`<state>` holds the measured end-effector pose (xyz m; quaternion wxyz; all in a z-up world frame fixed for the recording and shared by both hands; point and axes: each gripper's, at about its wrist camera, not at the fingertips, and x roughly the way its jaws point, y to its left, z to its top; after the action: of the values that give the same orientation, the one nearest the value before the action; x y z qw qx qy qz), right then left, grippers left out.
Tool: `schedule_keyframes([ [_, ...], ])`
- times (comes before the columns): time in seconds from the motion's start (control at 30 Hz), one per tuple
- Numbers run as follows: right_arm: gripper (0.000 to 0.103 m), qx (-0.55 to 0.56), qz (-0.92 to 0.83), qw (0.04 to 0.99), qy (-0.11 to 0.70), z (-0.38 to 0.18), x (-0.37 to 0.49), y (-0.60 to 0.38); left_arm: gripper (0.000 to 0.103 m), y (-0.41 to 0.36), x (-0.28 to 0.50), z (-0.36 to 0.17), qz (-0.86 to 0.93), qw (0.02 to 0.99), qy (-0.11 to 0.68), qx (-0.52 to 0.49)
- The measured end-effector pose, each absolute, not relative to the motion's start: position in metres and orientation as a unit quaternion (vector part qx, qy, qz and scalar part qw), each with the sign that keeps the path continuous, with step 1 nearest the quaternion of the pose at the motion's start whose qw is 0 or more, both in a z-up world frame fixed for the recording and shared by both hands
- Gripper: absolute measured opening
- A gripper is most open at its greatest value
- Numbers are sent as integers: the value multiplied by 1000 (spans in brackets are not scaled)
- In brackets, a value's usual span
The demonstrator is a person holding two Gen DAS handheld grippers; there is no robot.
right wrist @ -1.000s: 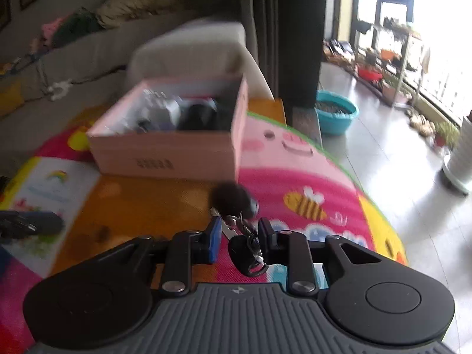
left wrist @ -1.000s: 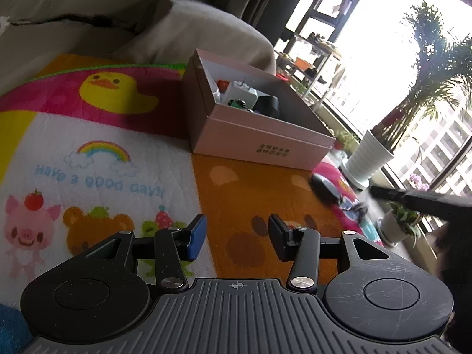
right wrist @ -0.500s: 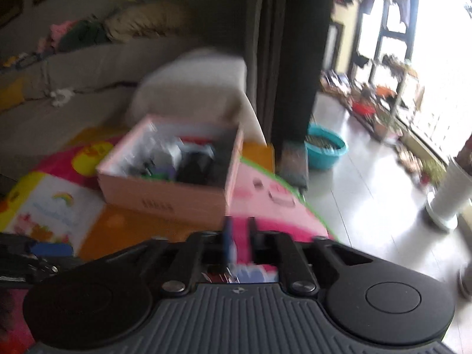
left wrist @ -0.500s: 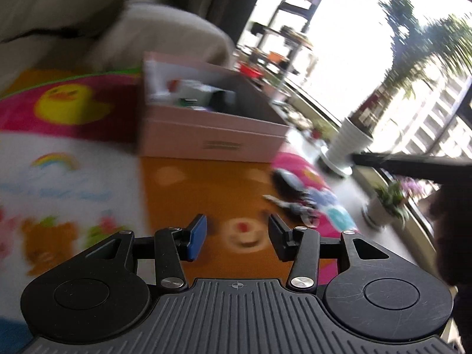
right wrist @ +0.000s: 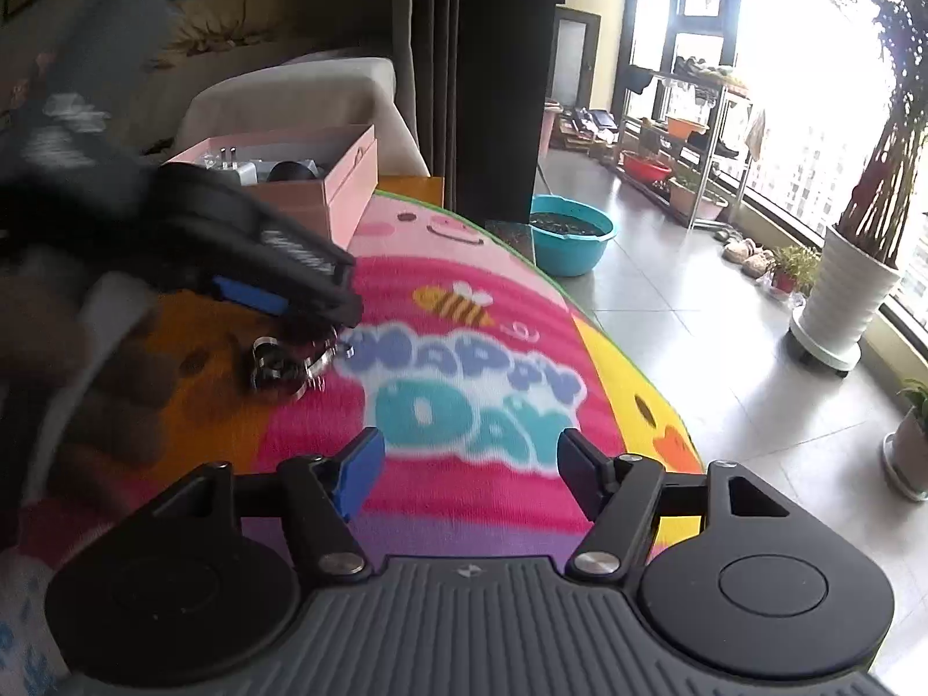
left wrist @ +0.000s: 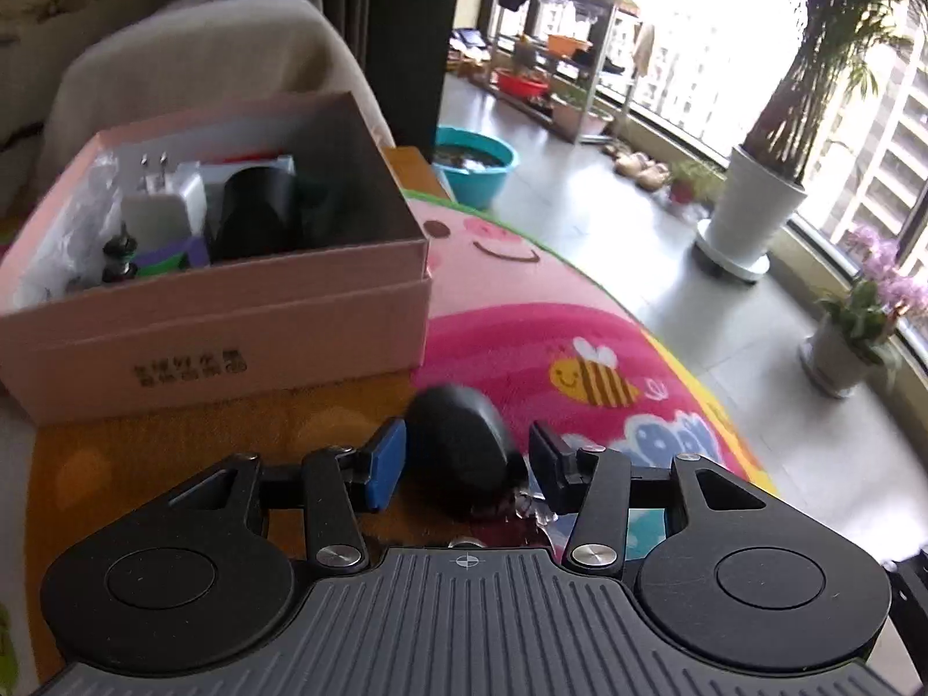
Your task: Organize rigid objects
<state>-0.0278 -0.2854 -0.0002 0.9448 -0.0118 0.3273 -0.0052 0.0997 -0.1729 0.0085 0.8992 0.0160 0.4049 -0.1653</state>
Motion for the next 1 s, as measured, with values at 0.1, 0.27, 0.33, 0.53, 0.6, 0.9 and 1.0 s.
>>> schedule_keyframes([
  [0.1,69,11,-1,946,324,-5,-35,-294,48,-182,93,5,-165,905,388,60],
  [0.27,72,44,13,948,314,-4,-38,-303,47,-187,80,7,-176,904,379,85],
  [0.33,72,47,16,949,312,-3,-37,-303,47,-186,77,10,-188,900,384,84],
  [0.53,73,43,12,950,309,-1,-37,-301,47,-171,51,32,-235,895,370,87],
  [0.6,74,43,10,950,309,-1,-40,-300,47,-159,36,46,-250,894,362,80],
  [0.9,77,46,44,946,317,4,-44,-281,13,-103,8,119,-247,922,287,76],
  [1.0,78,36,59,946,317,2,-44,-266,13,-90,10,126,-250,924,284,52],
])
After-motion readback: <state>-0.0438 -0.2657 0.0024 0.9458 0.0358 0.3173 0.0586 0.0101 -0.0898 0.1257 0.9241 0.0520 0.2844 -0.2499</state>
